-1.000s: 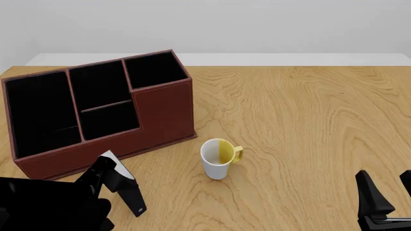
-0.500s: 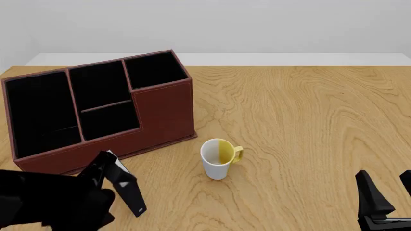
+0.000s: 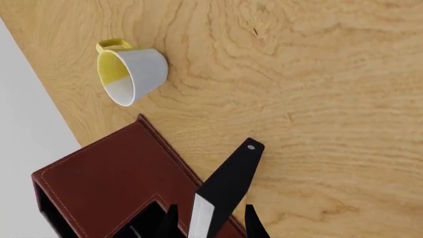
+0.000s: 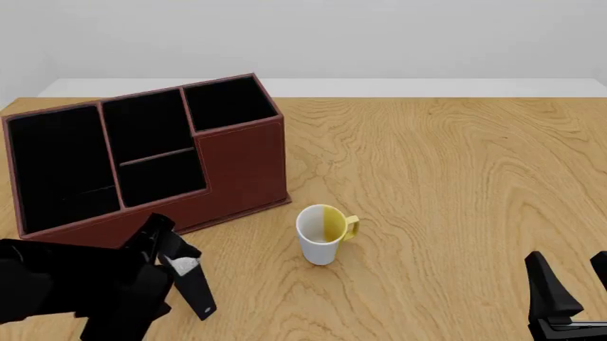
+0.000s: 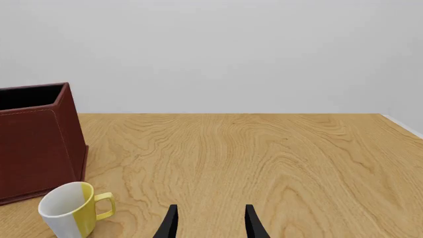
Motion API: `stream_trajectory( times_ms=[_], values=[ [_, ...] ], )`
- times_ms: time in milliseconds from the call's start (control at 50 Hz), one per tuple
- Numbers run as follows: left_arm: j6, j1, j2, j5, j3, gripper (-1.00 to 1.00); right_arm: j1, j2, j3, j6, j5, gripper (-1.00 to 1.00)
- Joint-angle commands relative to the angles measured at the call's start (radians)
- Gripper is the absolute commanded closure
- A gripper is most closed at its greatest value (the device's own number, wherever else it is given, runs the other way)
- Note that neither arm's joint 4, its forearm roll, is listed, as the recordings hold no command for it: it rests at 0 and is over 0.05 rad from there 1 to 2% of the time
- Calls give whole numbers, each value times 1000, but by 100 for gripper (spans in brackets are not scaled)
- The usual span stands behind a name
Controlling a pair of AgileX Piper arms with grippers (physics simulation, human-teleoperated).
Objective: Pick up the book and place it in the front compartment of the caddy.
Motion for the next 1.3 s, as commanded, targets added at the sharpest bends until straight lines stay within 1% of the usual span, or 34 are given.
stream_trajectory(
  times_ms=[20,120,160,280,380,580,880,1200,1300],
  values=[
    [11,19,15,-30,17,-100,0,0,0,0,0,-100],
    [17,32,29,-48,24,-100,0,0,0,0,0,-100],
    [35,49,43,-69,31,-100,0,0,0,0,0,-100],
    [39,61,60,-96,38,-100,0,0,0,0,0,-100],
    [33,69,68,-98,37,-100,0,0,0,0,0,-100],
    [51,105,82,-103,36,-100,0,0,0,0,0,-100],
    [40,122,87,-100,34,-100,0,0,0,0,0,-100],
    [56,151,112,-108,19,-100,0,0,0,0,0,-100],
    [98,201,138,-132,12,-100,0,0,0,0,0,-100]
  ],
)
